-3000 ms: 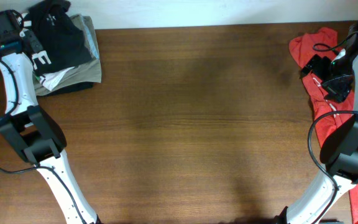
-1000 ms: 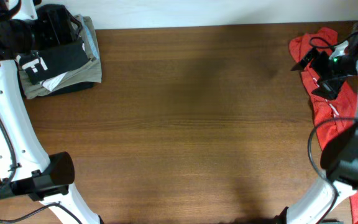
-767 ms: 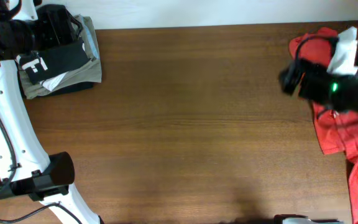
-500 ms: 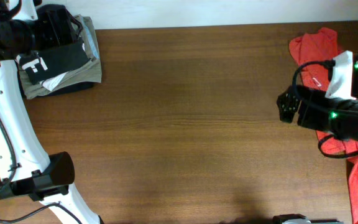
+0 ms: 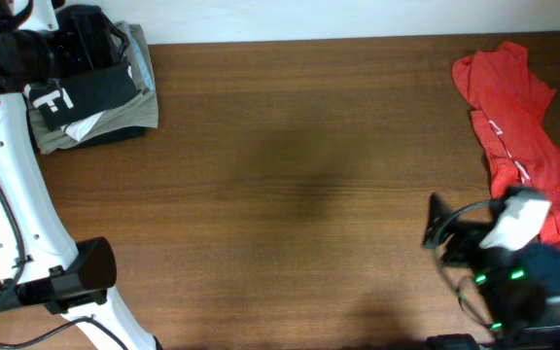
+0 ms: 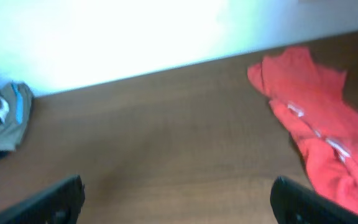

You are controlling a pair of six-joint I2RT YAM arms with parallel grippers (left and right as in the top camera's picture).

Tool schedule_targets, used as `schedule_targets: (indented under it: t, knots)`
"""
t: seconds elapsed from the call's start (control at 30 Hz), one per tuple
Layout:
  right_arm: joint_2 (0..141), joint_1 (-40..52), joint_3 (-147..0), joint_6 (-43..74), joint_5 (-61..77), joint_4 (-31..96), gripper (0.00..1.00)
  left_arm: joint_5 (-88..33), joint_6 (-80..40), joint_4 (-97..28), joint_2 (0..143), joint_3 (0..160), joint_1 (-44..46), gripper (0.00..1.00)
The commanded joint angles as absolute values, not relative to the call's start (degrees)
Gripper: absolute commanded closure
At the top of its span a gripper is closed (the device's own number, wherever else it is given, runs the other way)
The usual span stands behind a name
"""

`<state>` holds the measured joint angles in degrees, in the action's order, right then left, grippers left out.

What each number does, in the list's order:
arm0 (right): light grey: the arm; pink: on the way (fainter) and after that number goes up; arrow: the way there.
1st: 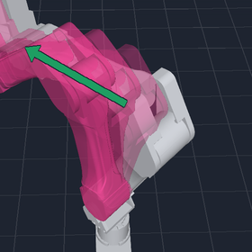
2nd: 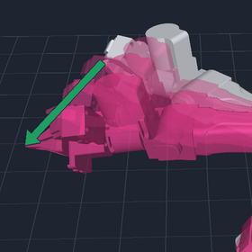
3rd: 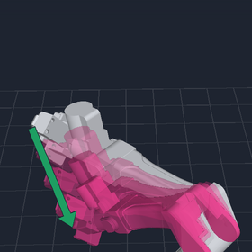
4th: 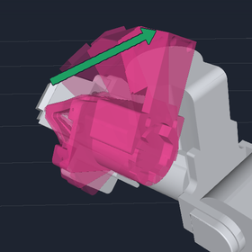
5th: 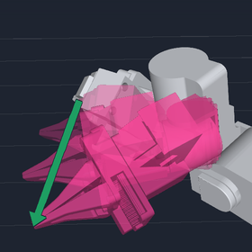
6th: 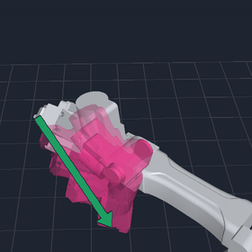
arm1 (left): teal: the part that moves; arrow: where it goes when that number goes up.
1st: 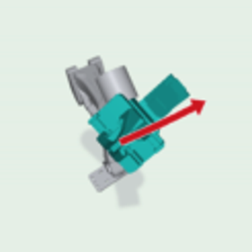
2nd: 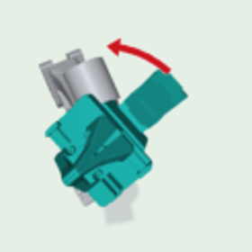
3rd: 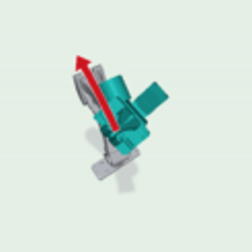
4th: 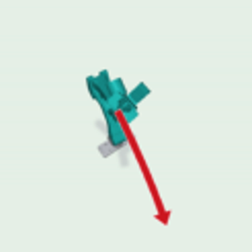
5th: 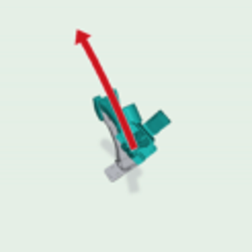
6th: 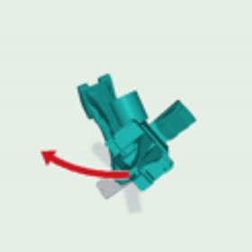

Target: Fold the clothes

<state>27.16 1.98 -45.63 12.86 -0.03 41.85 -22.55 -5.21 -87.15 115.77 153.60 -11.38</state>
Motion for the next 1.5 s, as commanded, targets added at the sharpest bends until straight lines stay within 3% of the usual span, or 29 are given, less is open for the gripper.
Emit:
schedule_targets:
  t: [0.0,0.13,0.37,0.47,0.63,1.13,1.3,1.4,1.47]
  knots:
    - [14.39,2.17,-24.69,12.25,1.72,28.97,0.01,-23.14,-4.91,-87.13,115.81,153.69,-11.66,0.01]
    - [2.61,2.17,-8.69,12.21,2.33,10.46,0.01,-23.14,-4.91,-87.13,115.81,153.69,-11.62,0.01]
    - [0.19,2.17,-0.25,9.82,-0.1,-10.39,0.01,-23.14,-4.91,-87.13,115.81,153.69,-11.62,0.01]
    - [0.19,2.15,-0.32,9.8,-0.97,-9.69,0.01,-23.14,-4.91,-87.13,115.81,153.69,-11.66,0.01]
    - [0.21,2.17,-0.32,9.87,-0.62,4.64,0.02,-23.14,-4.91,-87.11,115.81,153.69,-11.62,0.01]
    - [0.36,2.2,-0.32,9.85,-0.56,4.6,0.01,-23.03,-4.89,-87.2,115.81,153.69,-11.66,0.01]
    - [0.36,2.2,-0.32,9.85,-0.56,4.6,0.01,-19.81,-4.89,-96.71,115.26,153.53,-10.57,0.01]
    - [0.36,2.2,-0.32,9.85,-0.56,4.6,0.01,-9.43,-4.69,-92.36,106.74,141.86,-4.34,0.01]
    - [0.36,2.2,-0.32,9.85,-0.56,4.6,0.01,-4.82,-4.1,-79.18,97.03,124.81,0.93,0.01]
